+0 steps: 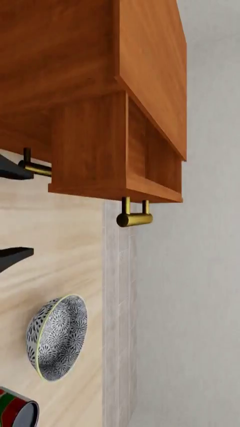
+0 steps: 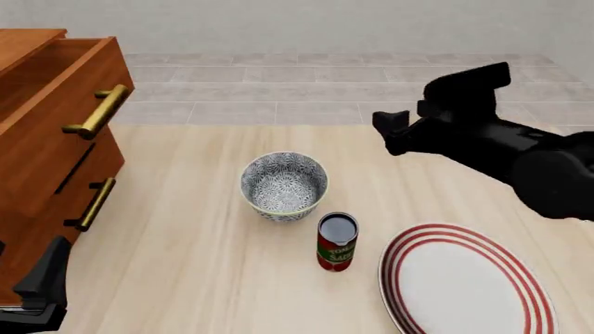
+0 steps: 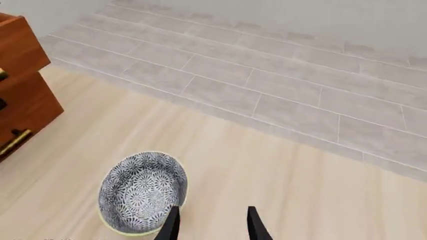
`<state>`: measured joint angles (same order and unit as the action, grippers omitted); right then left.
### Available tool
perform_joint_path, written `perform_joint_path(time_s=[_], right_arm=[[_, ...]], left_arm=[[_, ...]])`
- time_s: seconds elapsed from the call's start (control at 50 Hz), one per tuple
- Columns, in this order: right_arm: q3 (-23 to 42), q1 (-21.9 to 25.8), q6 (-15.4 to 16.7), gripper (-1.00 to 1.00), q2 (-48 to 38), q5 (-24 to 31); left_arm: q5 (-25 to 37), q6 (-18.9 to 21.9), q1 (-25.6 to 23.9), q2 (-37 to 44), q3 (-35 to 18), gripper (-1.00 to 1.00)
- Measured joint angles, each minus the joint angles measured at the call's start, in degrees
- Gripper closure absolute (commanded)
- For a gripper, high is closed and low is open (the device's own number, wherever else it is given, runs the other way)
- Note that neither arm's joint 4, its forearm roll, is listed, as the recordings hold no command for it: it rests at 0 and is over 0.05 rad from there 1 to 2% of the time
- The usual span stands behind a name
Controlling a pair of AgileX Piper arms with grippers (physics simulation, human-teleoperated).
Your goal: Put the bowl on the plate.
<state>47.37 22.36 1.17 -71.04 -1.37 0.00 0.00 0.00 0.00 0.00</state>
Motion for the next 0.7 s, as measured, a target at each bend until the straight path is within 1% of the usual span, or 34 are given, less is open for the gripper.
perform_joint_path(time_s=[0.34,0.52,0.7], right_arm=[[10.75,3.67,-3.15,-1.0,-10.77,7.46],[14.38,4.76,-4.24,-1.0,-15.71,10.66],[16.49,5.18,-4.95,-1.0,-19.49,13.28]], left_arm=[[0.0,0.0,0.0,0.0,0.0,-1.0],[0.0,0.0,0.0,0.0,0.0,-1.0],[0.0,0.0,0.0,0.0,0.0,-1.0]])
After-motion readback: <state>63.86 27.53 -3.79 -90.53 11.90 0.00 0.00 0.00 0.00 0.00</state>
